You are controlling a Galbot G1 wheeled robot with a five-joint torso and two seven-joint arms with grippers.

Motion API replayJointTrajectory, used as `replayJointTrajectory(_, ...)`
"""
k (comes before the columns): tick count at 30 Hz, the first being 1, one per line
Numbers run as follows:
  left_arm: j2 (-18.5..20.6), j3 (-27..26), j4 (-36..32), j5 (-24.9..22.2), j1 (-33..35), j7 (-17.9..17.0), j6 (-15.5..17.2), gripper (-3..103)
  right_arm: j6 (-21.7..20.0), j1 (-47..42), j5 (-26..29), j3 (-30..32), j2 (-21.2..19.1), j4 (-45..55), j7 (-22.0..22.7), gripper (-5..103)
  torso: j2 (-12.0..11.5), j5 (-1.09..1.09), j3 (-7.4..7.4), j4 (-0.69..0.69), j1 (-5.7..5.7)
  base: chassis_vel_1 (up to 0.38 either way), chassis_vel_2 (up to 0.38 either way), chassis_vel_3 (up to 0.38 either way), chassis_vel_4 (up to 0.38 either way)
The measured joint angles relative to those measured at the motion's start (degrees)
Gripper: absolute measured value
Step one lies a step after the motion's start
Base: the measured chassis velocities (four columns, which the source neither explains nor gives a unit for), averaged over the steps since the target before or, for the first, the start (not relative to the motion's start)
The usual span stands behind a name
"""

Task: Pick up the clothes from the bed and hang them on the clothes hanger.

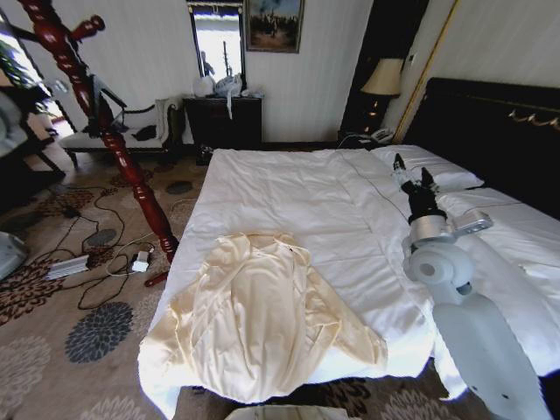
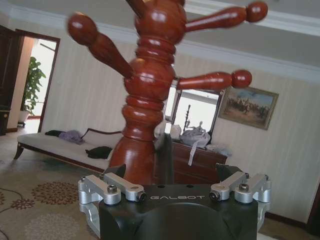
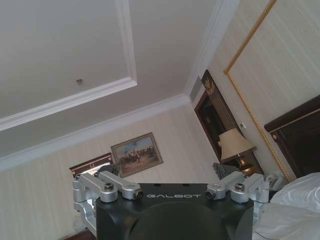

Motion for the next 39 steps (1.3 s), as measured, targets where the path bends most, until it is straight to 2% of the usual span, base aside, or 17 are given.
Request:
replayJointTrajectory(2, -2.92, 3.31, 2.64, 2.42, -3.16, -2.40, 3.31, 100, -0.02, -0.43, -0.08, 0.11, 0.22, -0.37, 0.01, 100, 0.00, 0.02, 0.00, 0.02, 0.00, 0.000, 0.000, 0.000, 0.000)
replayJointTrajectory(4, -5.55, 5.50, 4.75, 3.47, -5.52, -7.00, 7.97, 100, -0.21, -0.97, -0.51, 0.47, 0.22, -0.98, 0.27, 100, 0.00, 0.03, -0.01, -0.02, -0.01, 0.000, 0.000, 0.000, 0.000)
replayJointTrajectory(5, -5.55, 5.50, 4.75, 3.47, -5.52, -7.00, 7.97, 100, -0.21, -0.97, -0.51, 0.47, 0.22, -0.98, 0.27, 100, 0.00, 0.03, -0.01, -0.02, -0.01, 0.000, 0.000, 0.000, 0.000)
replayJointTrajectory(8, -9.53, 8.20, 9.03, 5.76, -8.94, -11.97, 11.28, 100, -0.52, -1.63, -1.29, 1.25, 0.01, -2.46, 0.72, 100, 0.00, 0.02, -0.01, 0.00, -0.02, 0.000, 0.000, 0.000, 0.000)
replayJointTrajectory(10, -10.80, 9.10, 10.42, 5.91, -10.12, -13.06, 12.00, 100, -0.52, -1.71, -1.41, 1.40, 0.01, -2.83, 0.75, 100, 0.00, 0.01, -0.01, 0.03, -0.02, 0.000, 0.000, 0.000, 0.000)
replayJointTrajectory(13, -13.50, 10.85, 13.08, 5.03, -12.65, -15.01, 14.22, 100, -0.54, -1.76, -1.67, 1.40, 0.19, -3.31, 0.89, 100, 0.00, 0.02, -0.01, -0.01, -0.02, 0.000, 0.000, 0.000, 0.000)
replayJointTrajectory(16, -14.08, 11.78, 13.17, 2.96, -13.63, -17.22, 15.77, 101, -0.57, -1.77, -1.75, 1.17, 0.21, -3.31, 0.96, 100, 0.00, 0.04, -0.01, -0.03, -0.02, 0.000, 0.000, 0.000, 0.000)
replayJointTrajectory(19, -14.21, 12.36, 12.55, 0.27, -14.06, -20.87, 16.24, 87, -0.59, -1.78, -1.79, 1.10, 0.06, -3.29, 1.05, 100, 0.00, 0.02, -0.02, 0.02, -0.03, 0.000, 0.000, 0.000, 0.000)
replayJointTrajectory(21, -14.20, 12.38, 12.56, -0.30, -14.05, -21.52, 16.26, 87, -0.60, -1.78, -1.79, 1.13, 0.00, -3.29, 1.09, 100, 0.00, -0.01, -0.02, 0.03, -0.03, 0.000, 0.000, 0.000, 0.000)
replayJointTrajectory(23, -14.13, 12.29, 12.87, -1.14, -13.85, -21.91, 16.26, 81, -0.64, -1.86, -1.78, 1.30, -0.14, -3.29, 1.19, 100, 0.00, 0.00, -0.02, 0.02, -0.03, 0.000, 0.000, 0.000, 0.000)
replayJointTrajectory(27, -13.66, 11.64, 12.91, -1.56, -13.03, -21.90, 16.26, 80, -0.73, -2.29, -1.79, 1.39, -0.23, -3.22, 1.38, 100, 0.00, 0.01, -0.02, -0.02, -0.02, 0.000, 0.000, 0.000, 0.000)
replayJointTrajectory(31, -13.15, 10.77, 12.87, -1.24, -12.12, -21.87, 16.24, 79, -0.89, -2.71, -1.81, 1.54, -0.32, -2.87, 1.71, 100, 0.00, 0.00, -0.02, 0.02, -0.03, 0.000, 0.000, 0.000, 0.000)
replayJointTrajectory(33, -12.97, 10.37, 13.25, -0.53, -11.66, -21.91, 16.21, 69, -1.02, -2.78, -1.62, 1.75, -0.44, -2.80, 2.18, 100, 0.01, 0.01, -0.02, 0.01, -0.03, 0.000, 0.000, 0.000, 0.000)
replayJointTrajectory(34, -12.97, 10.37, 13.25, -0.53, -11.66, -21.91, 16.21, 69, -1.02, -2.78, -1.62, 1.75, -0.44, -2.80, 2.18, 100, 0.01, 0.01, -0.02, 0.01, -0.03, 0.000, 0.000, 0.000, 0.000)
replayJointTrajectory(36, -12.58, 10.12, 13.19, -0.20, -11.10, -21.69, 16.17, 58, -1.13, -2.81, -1.42, 2.05, -0.72, -2.79, 2.46, 100, 0.01, 0.01, -0.02, -0.01, -0.03, 0.000, 0.000, 0.000, 0.000)
replayJointTrajectory(38, -12.46, 9.99, 13.06, -0.17, -10.93, -21.51, 16.15, 58, -1.15, -2.83, -1.36, 2.12, -0.80, -2.79, 2.51, 100, 0.00, 0.01, -0.02, -0.01, -0.02, 0.000, 0.000, 0.000, 0.000)
replayJointTrajectory(39, -12.24, 9.60, 12.76, -0.10, -10.64, -21.17, 16.12, 47, -1.25, -2.94, -1.19, 2.25, -0.91, -2.68, 2.66, 100, 0.01, 0.00, -0.01, -0.01, -0.02, 0.000, 0.000, 0.000, 0.000)
